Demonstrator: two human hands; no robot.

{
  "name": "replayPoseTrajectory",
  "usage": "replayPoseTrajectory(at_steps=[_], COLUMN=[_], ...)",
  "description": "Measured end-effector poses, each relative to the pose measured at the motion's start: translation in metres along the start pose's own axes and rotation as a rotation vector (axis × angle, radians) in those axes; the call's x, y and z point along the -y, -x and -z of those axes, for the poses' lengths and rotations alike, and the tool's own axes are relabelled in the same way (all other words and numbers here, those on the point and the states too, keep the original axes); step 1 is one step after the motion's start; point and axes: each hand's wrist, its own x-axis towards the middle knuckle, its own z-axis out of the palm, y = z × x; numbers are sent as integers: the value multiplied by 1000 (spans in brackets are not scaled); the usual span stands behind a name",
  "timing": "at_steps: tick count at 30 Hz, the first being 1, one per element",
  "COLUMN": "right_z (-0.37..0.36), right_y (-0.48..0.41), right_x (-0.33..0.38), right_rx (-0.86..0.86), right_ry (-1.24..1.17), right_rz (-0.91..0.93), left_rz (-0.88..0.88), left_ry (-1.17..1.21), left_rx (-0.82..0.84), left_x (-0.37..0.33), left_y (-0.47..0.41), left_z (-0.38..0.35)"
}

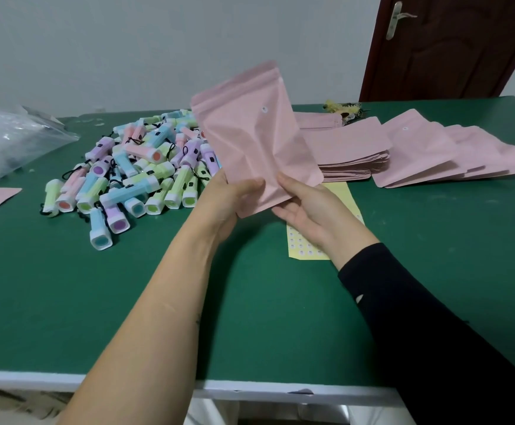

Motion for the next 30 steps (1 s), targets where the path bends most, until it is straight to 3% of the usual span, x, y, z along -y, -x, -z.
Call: replayPoseTrajectory(at_steps=[8,16,21,26,30], right_z=[8,7,11,12,13], right_y=[1,5,6,7,7], right_x=[5,12,19,20,21], right_rx=[22,-15,-51,-55,-62], right_ry=[212,367,340,367,410], right_rz=[3,87,133,151,154], left_rz=[11,-11,-95,69,126], left_ry=[445,519,635,304,287], left_rx=[-263,-417,-403,-137,-224], left_x=[-5,-4,-7,-4,-4], left_y=[-11,-15,-11,-3,-7], left_z=[20,27,43,23,16])
